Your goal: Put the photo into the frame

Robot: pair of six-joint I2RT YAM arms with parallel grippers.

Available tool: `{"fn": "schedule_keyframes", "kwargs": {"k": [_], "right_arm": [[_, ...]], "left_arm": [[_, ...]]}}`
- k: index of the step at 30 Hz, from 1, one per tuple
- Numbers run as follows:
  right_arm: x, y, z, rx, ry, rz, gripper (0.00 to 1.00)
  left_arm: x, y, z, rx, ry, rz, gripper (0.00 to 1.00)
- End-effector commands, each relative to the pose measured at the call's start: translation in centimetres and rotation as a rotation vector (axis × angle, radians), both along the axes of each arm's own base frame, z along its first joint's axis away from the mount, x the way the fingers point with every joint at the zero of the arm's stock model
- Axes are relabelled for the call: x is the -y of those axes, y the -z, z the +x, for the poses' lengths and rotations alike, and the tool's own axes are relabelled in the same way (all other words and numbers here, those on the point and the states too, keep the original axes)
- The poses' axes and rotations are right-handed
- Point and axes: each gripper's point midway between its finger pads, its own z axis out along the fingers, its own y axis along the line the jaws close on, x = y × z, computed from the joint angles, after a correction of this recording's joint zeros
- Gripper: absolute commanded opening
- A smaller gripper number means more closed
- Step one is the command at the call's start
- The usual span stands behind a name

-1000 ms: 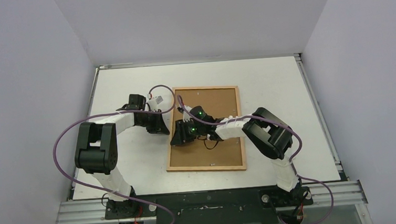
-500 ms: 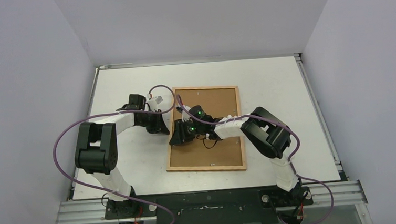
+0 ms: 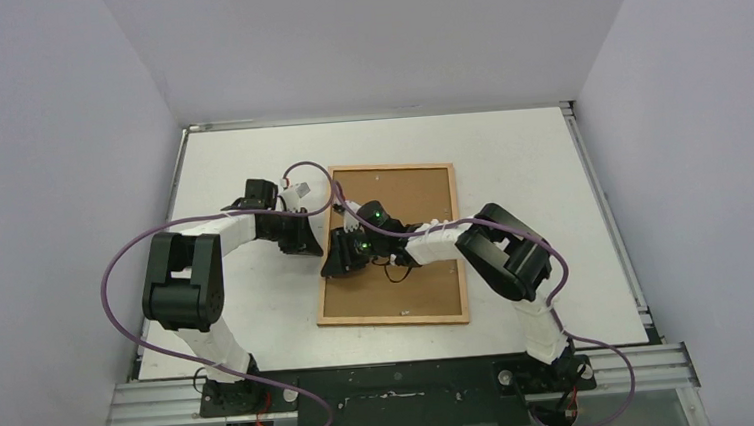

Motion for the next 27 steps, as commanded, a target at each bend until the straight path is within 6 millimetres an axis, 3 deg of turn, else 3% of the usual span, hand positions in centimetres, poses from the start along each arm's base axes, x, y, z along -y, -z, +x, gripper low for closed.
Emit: {"fn": "schedule_keyframes", "kwargs": {"k": [1,10,15,18,21,24,27], "right_arm": [[-1.0,0.2,-0.5,0.035,-0.055,0.001,0.31],[-0.4,0.7,-1.0,0.030,-0.069,-0.018,0.30],[-0.6,-0.5,0.3,0.059,-0.042,-0.006,0.30],[-0.7,-2.7,2.2,0.082,-0.006,0.039,0.32],[0.1,-6.3,4.8,0.116,0.050,0.113,0.36],[1.7,-9.4,6.7,0.158,0.104,0.152,0.43],[4.3,-10.7,8.3,0.185,0.182,0.126,0.50]], "left_arm": [[0.1,-0.7,1.6,0.068,-0.005,0.004,0.00],[0.0,-0.5,1.6,0.066,-0.009,0.008,0.00],[0.0,-0.8,1.6,0.069,-0.011,0.008,0.00],[0.1,-1.5,1.8,0.075,-0.016,-0.004,0.00],[0.2,-2.6,2.2,0.081,-0.034,-0.033,0.00],[0.4,-3.3,2.6,0.086,-0.052,-0.061,0.00],[0.7,-3.1,2.6,0.075,-0.065,-0.084,0.00]]}}
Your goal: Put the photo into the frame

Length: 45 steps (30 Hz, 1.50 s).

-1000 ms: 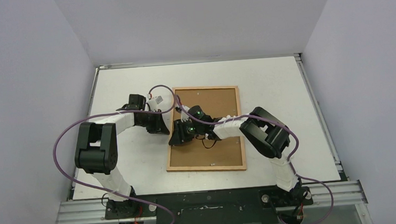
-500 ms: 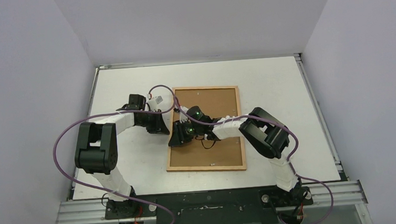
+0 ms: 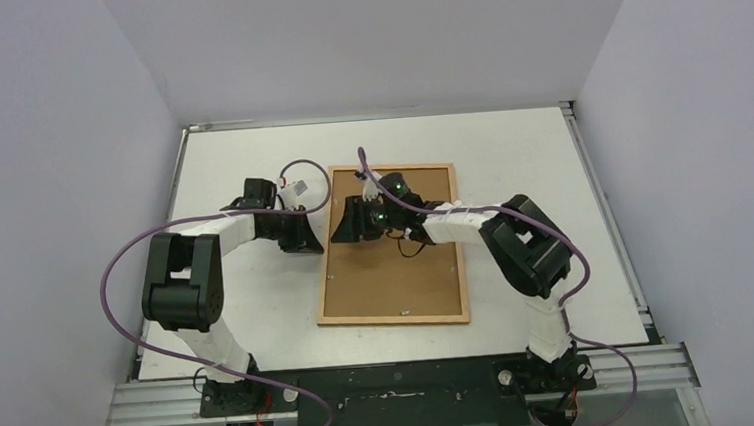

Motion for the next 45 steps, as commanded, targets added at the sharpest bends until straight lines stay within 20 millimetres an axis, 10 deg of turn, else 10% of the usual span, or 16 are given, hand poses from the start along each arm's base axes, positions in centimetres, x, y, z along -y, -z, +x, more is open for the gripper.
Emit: {"fn": "schedule_keyframes", "kwargs": {"k": [1,6,10,25,29,33,38,45], "right_arm": [[3.2,-8.0,4.1,0.161,0.135,0.061,0.53],[13.0,-5.9,8.6,0.221,0.433,-0.295,0.76],[16.5,-6.5,11.0,0.238,0.530,-0.294,0.80],[5.9,-4.7,13.9,0.193,0.328,-0.099,0.78],[4.8,-4.7,14.0,0.188,0.314,-0.085,0.78],[5.3,-5.7,13.2,0.195,0.320,-0.084,0.79],[7.4,-6.7,12.0,0.209,0.358,-0.110,0.80],[10.4,-6.5,10.1,0.199,0.392,-0.140,0.80]], "left_arm": [[0.8,-2.5,2.3,0.090,-0.025,-0.071,0.00],[1.0,-1.4,2.4,0.079,-0.046,-0.088,0.00],[1.1,-0.8,2.0,0.074,-0.049,-0.088,0.00],[3.3,-1.3,-3.4,-0.009,0.063,-0.211,0.00],[1.1,-3.6,1.2,0.076,-0.001,-0.202,0.02],[-0.5,-5.3,6.3,0.187,-0.040,-0.151,0.27],[-0.8,-2.7,9.5,0.155,-0.044,-0.078,0.44],[0.8,-1.1,12.3,0.157,-0.032,-0.064,0.42]]}}
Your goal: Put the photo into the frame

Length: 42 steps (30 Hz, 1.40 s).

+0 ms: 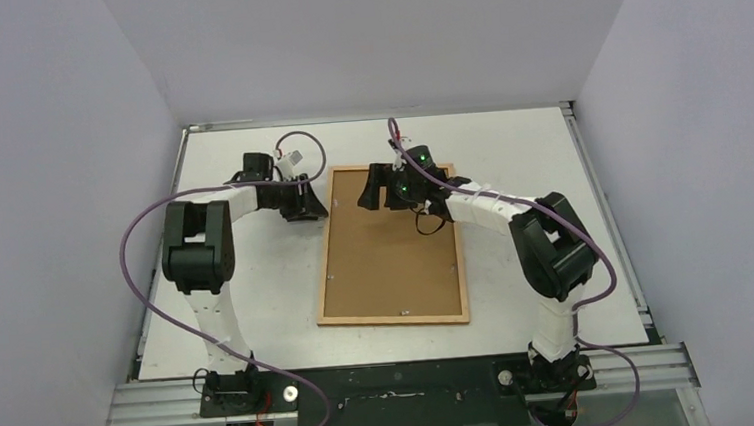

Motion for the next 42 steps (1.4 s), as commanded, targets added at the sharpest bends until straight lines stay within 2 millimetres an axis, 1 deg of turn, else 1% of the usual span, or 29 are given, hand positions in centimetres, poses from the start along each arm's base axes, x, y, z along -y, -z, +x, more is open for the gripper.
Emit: {"fn": "schedule_keyframes", "kwargs": {"k": [1,3,6,9,13,16,20,21,24,26,29,32,34,36,42], "right_arm": [[1.6,-3.3,0.1,0.081,0.041,0.031,0.80],[2.0,-3.0,-0.2,0.073,0.045,0.032,0.80],[2.5,-2.5,-0.2,0.062,0.051,0.031,0.80],[2.7,-2.3,0.6,0.062,0.060,0.037,0.80],[1.8,-2.1,2.3,0.069,0.047,0.054,0.80],[0.6,-1.6,3.4,0.066,0.025,0.078,0.79],[-0.8,-0.8,4.3,0.054,-0.006,0.103,0.78],[-1.2,-0.9,4.6,0.058,-0.014,0.109,0.78],[-2.3,-0.5,5.0,0.052,-0.044,0.126,0.78],[-3.2,0.2,4.9,0.036,-0.071,0.135,0.78],[-4.7,0.5,4.5,0.023,-0.118,0.157,0.77],[-5.9,0.7,3.5,0.012,-0.161,0.166,0.77],[-6.3,0.9,2.8,-0.002,-0.187,0.165,0.76],[-6.5,1.0,2.1,-0.010,-0.203,0.168,0.76],[-6.7,1.2,0.5,-0.044,-0.236,0.197,0.74]], "left_arm": [[1.0,-0.3,1.9,0.041,0.019,0.033,0.40],[1.3,0.1,2.1,0.037,0.022,0.044,0.37],[2.0,0.5,2.1,0.029,0.029,0.037,0.33],[2.8,0.7,1.4,0.010,0.043,0.033,0.27],[3.4,0.8,0.5,-0.012,0.039,0.025,0.14],[3.7,1.6,-1.2,-0.063,0.024,-0.001,0.08],[4.4,2.1,-3.7,-0.104,0.026,-0.035,0.07],[4.7,2.3,-4.3,-0.110,0.030,-0.037,0.06],[5.2,2.6,-6.0,-0.130,0.024,-0.055,0.06],[5.5,2.6,-7.0,-0.136,0.020,-0.072,0.06],[5.3,2.9,-8.0,-0.143,0.002,-0.075,0.06],[5.0,3.0,-8.4,-0.143,-0.023,-0.105,0.06],[4.7,2.9,-8.3,-0.147,-0.043,-0.123,0.06],[4.3,2.5,-7.8,-0.130,-0.064,-0.138,0.06],[4.4,1.9,-6.9,-0.110,-0.074,-0.148,0.06]]}}
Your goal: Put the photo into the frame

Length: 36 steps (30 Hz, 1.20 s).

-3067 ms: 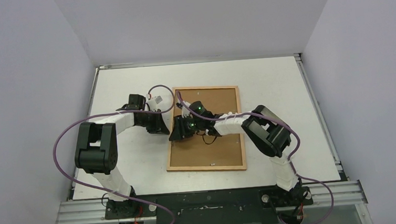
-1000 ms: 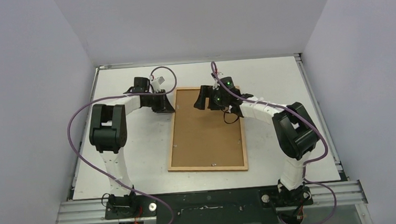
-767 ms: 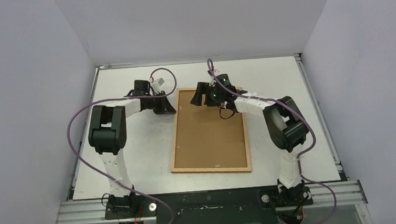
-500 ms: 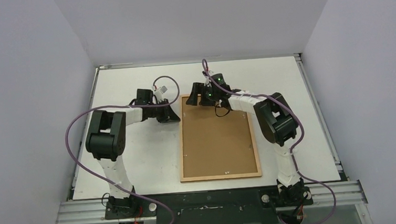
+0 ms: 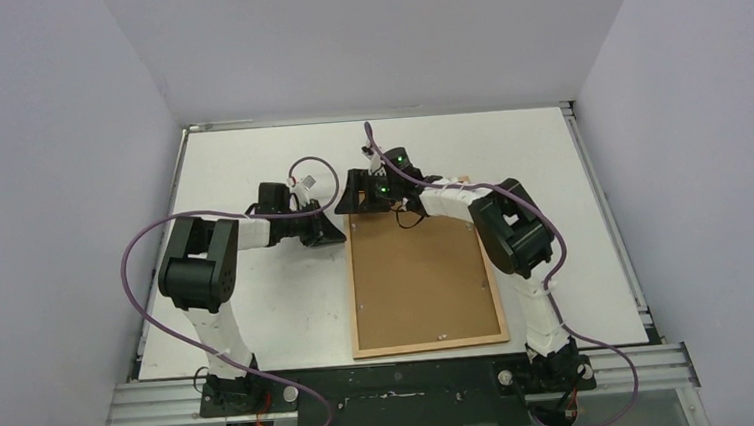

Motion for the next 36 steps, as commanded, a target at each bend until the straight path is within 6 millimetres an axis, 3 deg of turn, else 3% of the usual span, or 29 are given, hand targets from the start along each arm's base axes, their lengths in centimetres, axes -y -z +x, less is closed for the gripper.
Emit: {"fn": "schedule_keyframes", "kwargs": {"k": [1,10,24,31,36], "right_arm": [[-0.9,-2.1,-0.7,0.032,-0.049,0.066,0.74],[-1.1,-0.1,-1.8,-0.009,-0.073,0.047,0.72],[-1.9,0.6,-4.7,-0.060,-0.109,0.068,0.69],[-2.2,-0.4,-5.3,-0.062,-0.110,0.097,0.68],[-1.4,-2.1,-4.1,-0.025,-0.081,0.119,0.68]], "left_arm": [[-0.9,0.7,0.5,0.003,-0.045,0.039,0.06],[-0.9,0.4,1.0,0.016,-0.047,0.042,0.06],[-0.9,0.3,1.4,0.022,-0.051,0.051,0.05],[-1.0,0.3,1.3,0.023,-0.051,0.055,0.05],[-1.0,0.2,1.4,0.026,-0.050,0.057,0.05]]}}
